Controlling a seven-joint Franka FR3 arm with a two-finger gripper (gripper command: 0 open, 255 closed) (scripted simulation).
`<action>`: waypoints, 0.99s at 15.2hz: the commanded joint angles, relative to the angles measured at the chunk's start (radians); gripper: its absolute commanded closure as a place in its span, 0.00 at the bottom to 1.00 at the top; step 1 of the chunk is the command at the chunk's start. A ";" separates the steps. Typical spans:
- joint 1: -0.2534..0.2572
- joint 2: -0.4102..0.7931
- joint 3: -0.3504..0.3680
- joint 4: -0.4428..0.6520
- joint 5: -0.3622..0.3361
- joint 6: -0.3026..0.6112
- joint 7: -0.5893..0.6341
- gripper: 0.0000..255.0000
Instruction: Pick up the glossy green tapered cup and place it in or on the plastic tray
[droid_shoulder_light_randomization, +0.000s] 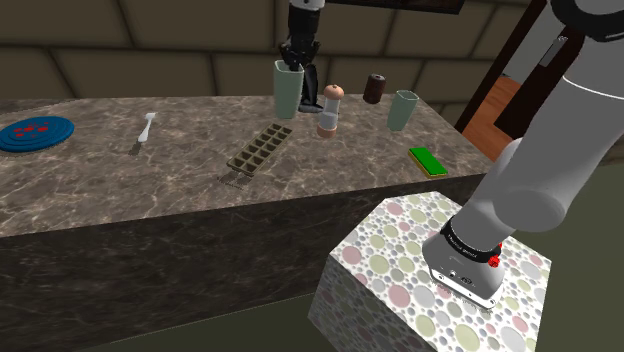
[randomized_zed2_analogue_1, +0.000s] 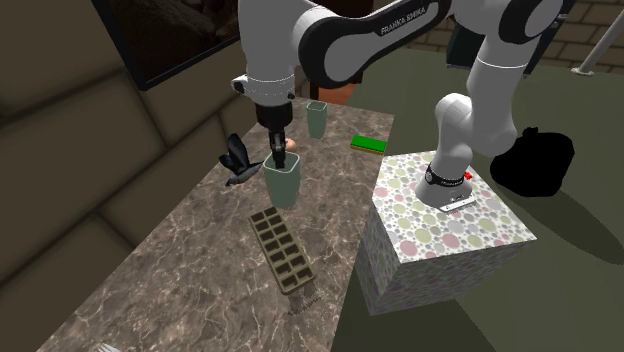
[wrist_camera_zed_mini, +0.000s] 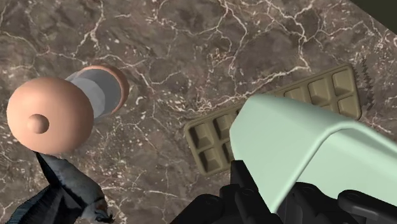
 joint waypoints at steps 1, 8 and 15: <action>0.018 0.049 0.015 0.079 -0.002 -0.029 0.035 1.00; 0.052 0.144 0.038 0.175 -0.008 -0.028 0.094 1.00; 0.052 0.154 0.038 0.095 -0.007 0.062 0.091 1.00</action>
